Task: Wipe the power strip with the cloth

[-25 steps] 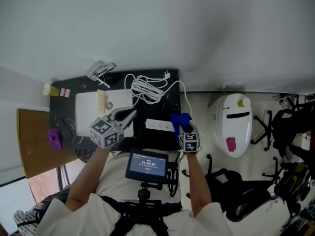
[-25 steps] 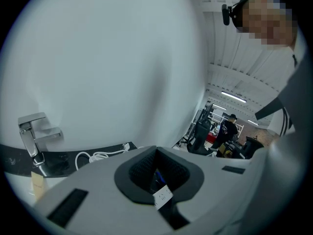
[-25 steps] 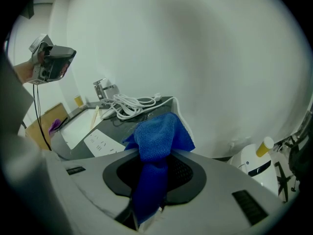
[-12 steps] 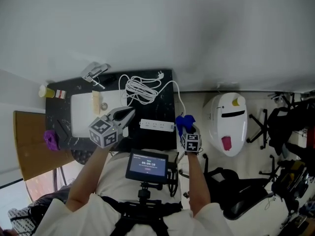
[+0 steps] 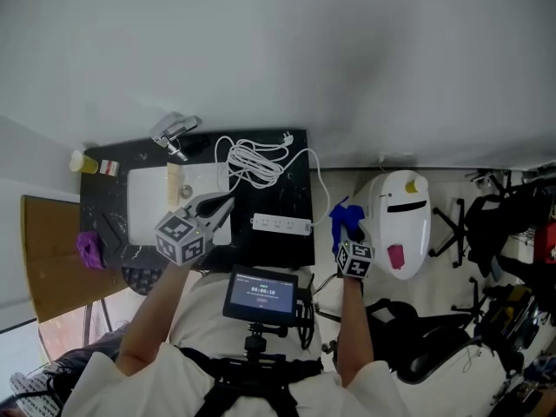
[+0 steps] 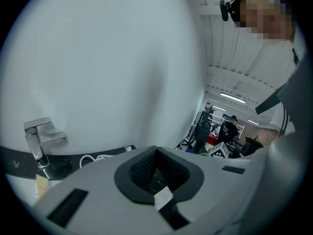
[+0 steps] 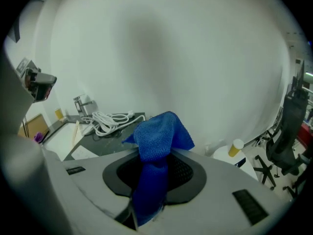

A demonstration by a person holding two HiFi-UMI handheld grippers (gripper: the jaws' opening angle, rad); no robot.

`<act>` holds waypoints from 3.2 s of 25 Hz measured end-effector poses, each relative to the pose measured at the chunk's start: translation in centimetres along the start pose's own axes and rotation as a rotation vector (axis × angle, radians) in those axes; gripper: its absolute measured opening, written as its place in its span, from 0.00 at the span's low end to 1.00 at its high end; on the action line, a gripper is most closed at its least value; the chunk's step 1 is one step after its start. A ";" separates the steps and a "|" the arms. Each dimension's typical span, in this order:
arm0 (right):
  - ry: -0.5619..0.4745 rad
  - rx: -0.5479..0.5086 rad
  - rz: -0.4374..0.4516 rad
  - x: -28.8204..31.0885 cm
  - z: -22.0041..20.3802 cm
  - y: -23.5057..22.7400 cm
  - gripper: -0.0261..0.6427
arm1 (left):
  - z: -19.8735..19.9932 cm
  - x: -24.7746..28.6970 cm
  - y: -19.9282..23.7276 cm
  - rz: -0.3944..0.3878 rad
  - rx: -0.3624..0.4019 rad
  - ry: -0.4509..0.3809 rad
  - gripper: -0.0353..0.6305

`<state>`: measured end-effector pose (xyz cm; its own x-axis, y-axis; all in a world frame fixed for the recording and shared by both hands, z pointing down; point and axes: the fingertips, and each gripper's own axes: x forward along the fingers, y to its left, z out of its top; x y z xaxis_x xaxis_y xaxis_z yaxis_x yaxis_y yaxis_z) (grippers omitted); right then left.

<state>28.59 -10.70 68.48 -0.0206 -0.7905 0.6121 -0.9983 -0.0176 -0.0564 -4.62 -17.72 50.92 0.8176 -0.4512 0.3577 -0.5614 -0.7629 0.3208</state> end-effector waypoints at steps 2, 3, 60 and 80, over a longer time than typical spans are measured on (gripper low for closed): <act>-0.042 0.030 -0.002 -1.2 1.2 0.9 0.19 | -0.2 -1.0 0.6 -0.007 -0.001 -0.005 0.06; -0.061 0.049 -0.001 -1.7 1.7 1.5 0.19 | -0.3 -1.5 1.0 -0.011 0.000 -0.008 0.06; -0.325 0.007 0.383 -30.7 -1.8 3.4 0.19 | -11.3 -15.8 -25.7 0.309 -0.051 -0.147 0.06; -0.327 0.047 0.365 -34.1 -3.7 6.8 0.19 | -13.7 -22.4 -24.7 0.311 -0.077 -0.139 0.06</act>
<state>22.35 18.45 50.14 -0.3424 -0.9010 0.2664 -0.9255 0.2746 -0.2609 -10.81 17.57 47.05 0.6125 -0.7193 0.3279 -0.7901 -0.5440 0.2825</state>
